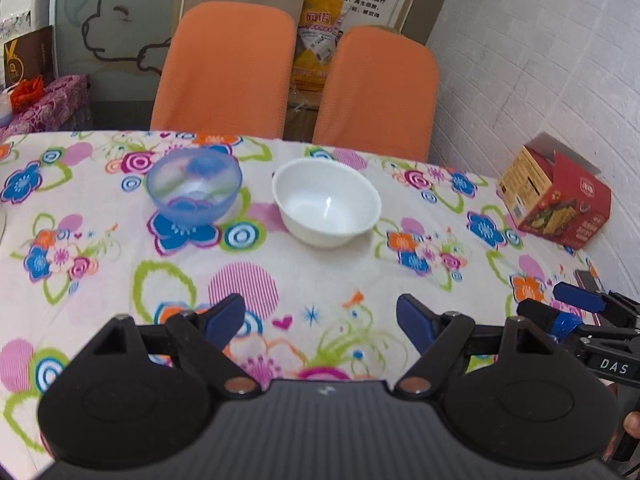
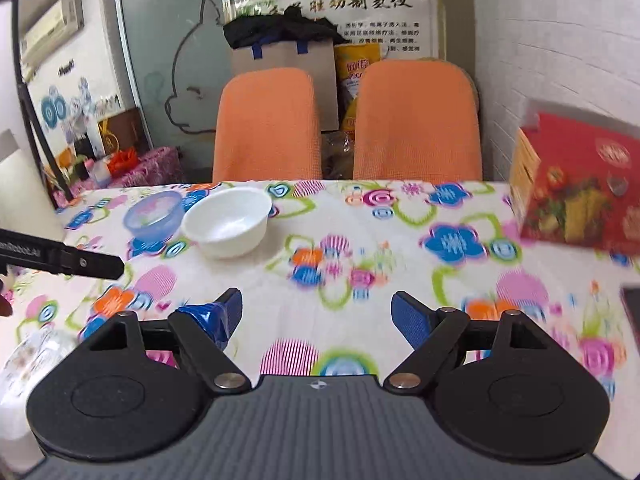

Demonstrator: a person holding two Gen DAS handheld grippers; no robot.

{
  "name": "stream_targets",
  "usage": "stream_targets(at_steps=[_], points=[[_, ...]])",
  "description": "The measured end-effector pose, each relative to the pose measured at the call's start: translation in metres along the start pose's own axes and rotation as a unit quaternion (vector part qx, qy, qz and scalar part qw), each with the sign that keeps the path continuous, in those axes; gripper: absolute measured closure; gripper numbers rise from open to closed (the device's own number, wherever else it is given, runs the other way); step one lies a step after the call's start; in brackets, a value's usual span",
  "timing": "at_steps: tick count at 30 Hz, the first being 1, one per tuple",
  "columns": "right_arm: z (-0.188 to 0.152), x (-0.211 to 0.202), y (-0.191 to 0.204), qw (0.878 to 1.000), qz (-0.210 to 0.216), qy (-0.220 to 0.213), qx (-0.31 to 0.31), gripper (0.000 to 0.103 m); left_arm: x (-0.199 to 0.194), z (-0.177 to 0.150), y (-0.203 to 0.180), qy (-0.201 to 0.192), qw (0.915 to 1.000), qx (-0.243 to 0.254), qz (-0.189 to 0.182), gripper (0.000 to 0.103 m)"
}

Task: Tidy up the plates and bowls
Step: 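Move the right gripper to the white ceramic bowl and grip its rim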

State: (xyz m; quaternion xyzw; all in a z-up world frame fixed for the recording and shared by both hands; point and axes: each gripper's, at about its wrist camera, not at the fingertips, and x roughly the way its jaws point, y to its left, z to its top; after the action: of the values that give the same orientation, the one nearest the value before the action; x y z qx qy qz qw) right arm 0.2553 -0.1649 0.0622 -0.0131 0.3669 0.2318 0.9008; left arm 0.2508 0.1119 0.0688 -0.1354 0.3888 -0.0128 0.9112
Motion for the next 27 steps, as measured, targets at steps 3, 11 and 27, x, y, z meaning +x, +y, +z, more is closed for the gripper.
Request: stream_targets(at_steps=[3, 11, 27], points=[[0.029, 0.044, 0.007, 0.999, 0.004, 0.028, -0.020, 0.035, 0.025, 0.033, 0.011, 0.008, 0.9998, -0.017, -0.009, 0.024], [0.056, 0.129, 0.031, 0.996, 0.023, 0.074, -0.050, 0.035, 0.087, 0.062, 0.039, 0.062, 0.9878, -0.142, -0.020, 0.024], [0.068, 0.190, 0.068, 0.985, 0.019, 0.097, -0.144, 0.035, 0.143, 0.074, 0.033, 0.071, 0.9845, -0.159, 0.024, 0.023]])
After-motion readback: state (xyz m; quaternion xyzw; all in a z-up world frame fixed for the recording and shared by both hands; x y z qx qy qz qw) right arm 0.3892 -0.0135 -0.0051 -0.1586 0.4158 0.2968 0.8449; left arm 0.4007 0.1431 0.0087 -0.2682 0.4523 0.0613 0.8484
